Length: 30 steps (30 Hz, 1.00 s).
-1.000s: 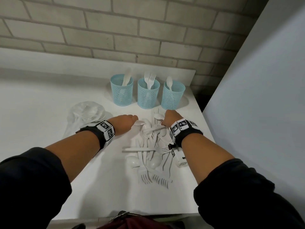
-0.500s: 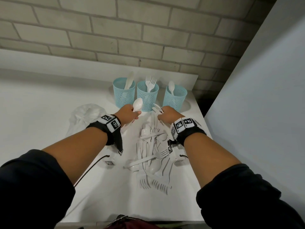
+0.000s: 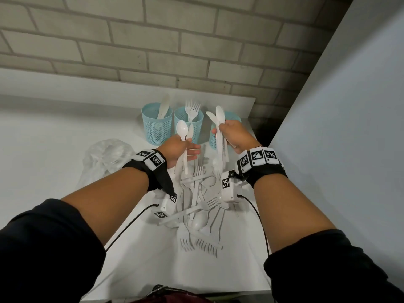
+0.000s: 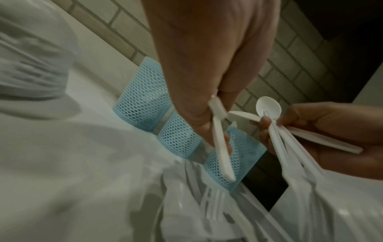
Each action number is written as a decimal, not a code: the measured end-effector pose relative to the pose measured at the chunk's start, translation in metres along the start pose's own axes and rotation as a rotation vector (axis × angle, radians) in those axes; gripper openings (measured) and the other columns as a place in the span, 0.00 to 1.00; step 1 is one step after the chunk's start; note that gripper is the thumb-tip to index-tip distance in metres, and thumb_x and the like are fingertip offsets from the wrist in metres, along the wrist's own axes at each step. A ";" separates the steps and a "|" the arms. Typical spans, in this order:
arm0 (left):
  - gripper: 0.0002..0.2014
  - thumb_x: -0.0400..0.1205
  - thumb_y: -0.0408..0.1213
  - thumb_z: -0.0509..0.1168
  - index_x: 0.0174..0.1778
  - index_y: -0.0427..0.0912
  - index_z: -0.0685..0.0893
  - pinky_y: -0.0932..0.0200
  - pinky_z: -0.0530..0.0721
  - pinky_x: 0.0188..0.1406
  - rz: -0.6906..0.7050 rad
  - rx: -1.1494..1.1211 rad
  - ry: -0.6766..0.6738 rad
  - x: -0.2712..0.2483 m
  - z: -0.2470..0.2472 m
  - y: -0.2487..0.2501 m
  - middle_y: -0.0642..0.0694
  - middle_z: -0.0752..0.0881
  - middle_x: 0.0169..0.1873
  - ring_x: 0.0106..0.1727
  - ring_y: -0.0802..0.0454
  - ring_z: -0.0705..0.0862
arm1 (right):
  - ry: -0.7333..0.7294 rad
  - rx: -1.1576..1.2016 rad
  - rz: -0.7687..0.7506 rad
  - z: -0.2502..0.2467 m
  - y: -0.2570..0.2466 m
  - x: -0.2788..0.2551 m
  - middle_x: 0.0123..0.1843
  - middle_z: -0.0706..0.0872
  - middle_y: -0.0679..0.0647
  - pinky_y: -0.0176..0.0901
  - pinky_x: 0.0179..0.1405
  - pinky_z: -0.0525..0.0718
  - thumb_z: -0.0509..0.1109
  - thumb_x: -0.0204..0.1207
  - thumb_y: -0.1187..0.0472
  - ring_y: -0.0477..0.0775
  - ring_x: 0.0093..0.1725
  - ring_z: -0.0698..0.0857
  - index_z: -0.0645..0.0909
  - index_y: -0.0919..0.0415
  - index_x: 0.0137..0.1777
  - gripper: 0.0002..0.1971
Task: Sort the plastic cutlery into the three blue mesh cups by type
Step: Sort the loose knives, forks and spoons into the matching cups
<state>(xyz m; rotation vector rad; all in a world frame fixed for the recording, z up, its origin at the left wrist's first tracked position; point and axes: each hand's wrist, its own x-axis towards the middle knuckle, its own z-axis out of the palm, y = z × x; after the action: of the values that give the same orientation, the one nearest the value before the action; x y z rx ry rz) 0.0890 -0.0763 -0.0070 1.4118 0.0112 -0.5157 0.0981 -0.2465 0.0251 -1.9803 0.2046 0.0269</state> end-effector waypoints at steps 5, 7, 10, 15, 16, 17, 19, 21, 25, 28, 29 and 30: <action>0.12 0.88 0.34 0.53 0.66 0.38 0.71 0.52 0.85 0.45 0.047 -0.018 -0.008 -0.003 0.014 0.008 0.40 0.84 0.55 0.46 0.46 0.84 | -0.049 0.369 -0.026 0.009 -0.001 -0.010 0.41 0.85 0.57 0.45 0.48 0.83 0.60 0.82 0.68 0.52 0.40 0.84 0.82 0.63 0.42 0.11; 0.11 0.88 0.34 0.52 0.63 0.39 0.73 0.54 0.86 0.37 0.056 -0.001 -0.005 -0.006 0.019 0.011 0.38 0.84 0.53 0.43 0.46 0.84 | -0.102 0.498 -0.010 0.015 -0.002 -0.012 0.46 0.86 0.57 0.44 0.47 0.86 0.58 0.84 0.68 0.51 0.46 0.86 0.80 0.70 0.53 0.10; 0.15 0.88 0.37 0.52 0.68 0.36 0.72 0.42 0.84 0.49 0.063 0.039 -0.010 -0.011 0.022 0.012 0.33 0.83 0.55 0.46 0.40 0.84 | -0.111 0.621 0.014 0.023 -0.004 -0.015 0.47 0.87 0.56 0.48 0.40 0.90 0.59 0.84 0.67 0.52 0.45 0.87 0.77 0.73 0.63 0.13; 0.18 0.87 0.42 0.54 0.65 0.34 0.77 0.35 0.79 0.64 0.060 0.051 0.027 -0.013 0.015 0.007 0.31 0.84 0.59 0.58 0.34 0.84 | -0.073 0.538 -0.007 0.034 -0.009 -0.017 0.44 0.88 0.51 0.45 0.37 0.87 0.62 0.83 0.65 0.47 0.38 0.89 0.83 0.63 0.54 0.09; 0.19 0.87 0.44 0.54 0.65 0.33 0.78 0.37 0.79 0.65 0.058 0.059 0.038 -0.012 0.013 0.006 0.32 0.84 0.59 0.60 0.34 0.84 | -0.055 0.536 0.002 0.036 -0.009 -0.017 0.45 0.88 0.50 0.42 0.37 0.86 0.62 0.83 0.65 0.46 0.39 0.88 0.83 0.63 0.55 0.09; 0.20 0.87 0.45 0.54 0.66 0.33 0.78 0.38 0.79 0.65 0.055 0.058 0.044 -0.013 0.013 0.005 0.33 0.84 0.60 0.61 0.35 0.83 | -0.044 0.553 0.021 0.039 -0.009 -0.016 0.45 0.88 0.49 0.39 0.36 0.85 0.62 0.82 0.65 0.46 0.40 0.87 0.83 0.62 0.54 0.08; 0.21 0.87 0.46 0.55 0.68 0.35 0.76 0.40 0.79 0.65 0.047 0.042 0.048 -0.013 0.011 0.002 0.35 0.84 0.60 0.62 0.37 0.83 | -0.021 0.596 0.079 0.045 -0.010 -0.016 0.43 0.87 0.50 0.35 0.28 0.83 0.65 0.81 0.65 0.46 0.37 0.87 0.83 0.59 0.50 0.05; 0.22 0.86 0.47 0.55 0.70 0.35 0.74 0.40 0.79 0.66 0.045 0.034 0.061 -0.012 0.011 -0.001 0.35 0.83 0.63 0.63 0.38 0.82 | 0.010 0.612 0.129 0.050 -0.012 -0.017 0.41 0.87 0.53 0.34 0.23 0.82 0.69 0.78 0.65 0.48 0.34 0.86 0.83 0.63 0.56 0.08; 0.22 0.87 0.47 0.53 0.72 0.37 0.73 0.40 0.75 0.70 0.058 0.027 0.122 -0.008 0.012 -0.005 0.36 0.82 0.64 0.65 0.39 0.81 | 0.079 0.623 0.204 0.060 -0.014 -0.014 0.37 0.85 0.54 0.40 0.29 0.81 0.71 0.76 0.65 0.51 0.33 0.85 0.82 0.64 0.58 0.12; 0.21 0.88 0.46 0.50 0.71 0.37 0.75 0.42 0.77 0.68 0.072 0.020 0.152 -0.009 0.017 -0.006 0.35 0.83 0.62 0.63 0.39 0.82 | 0.149 0.657 0.226 0.068 -0.013 -0.011 0.40 0.85 0.55 0.54 0.48 0.87 0.71 0.75 0.67 0.57 0.42 0.85 0.82 0.58 0.44 0.04; 0.21 0.88 0.46 0.49 0.70 0.37 0.75 0.44 0.78 0.67 0.079 0.016 0.157 -0.009 0.018 -0.006 0.36 0.84 0.61 0.61 0.39 0.83 | 0.173 0.653 0.225 0.071 -0.012 -0.009 0.40 0.85 0.55 0.57 0.55 0.86 0.71 0.74 0.68 0.59 0.46 0.86 0.81 0.56 0.39 0.06; 0.21 0.88 0.46 0.49 0.70 0.37 0.75 0.45 0.79 0.65 0.082 0.011 0.162 -0.008 0.019 -0.006 0.37 0.84 0.58 0.59 0.40 0.83 | 0.192 0.638 0.229 0.073 -0.011 -0.008 0.40 0.85 0.55 0.58 0.59 0.85 0.70 0.74 0.68 0.60 0.49 0.86 0.81 0.55 0.37 0.09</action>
<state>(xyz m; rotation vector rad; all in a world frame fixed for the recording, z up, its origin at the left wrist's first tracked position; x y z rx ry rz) 0.0745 -0.0917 -0.0073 1.4554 0.0803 -0.3337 0.0979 -0.1747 0.0067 -1.3153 0.4986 -0.0740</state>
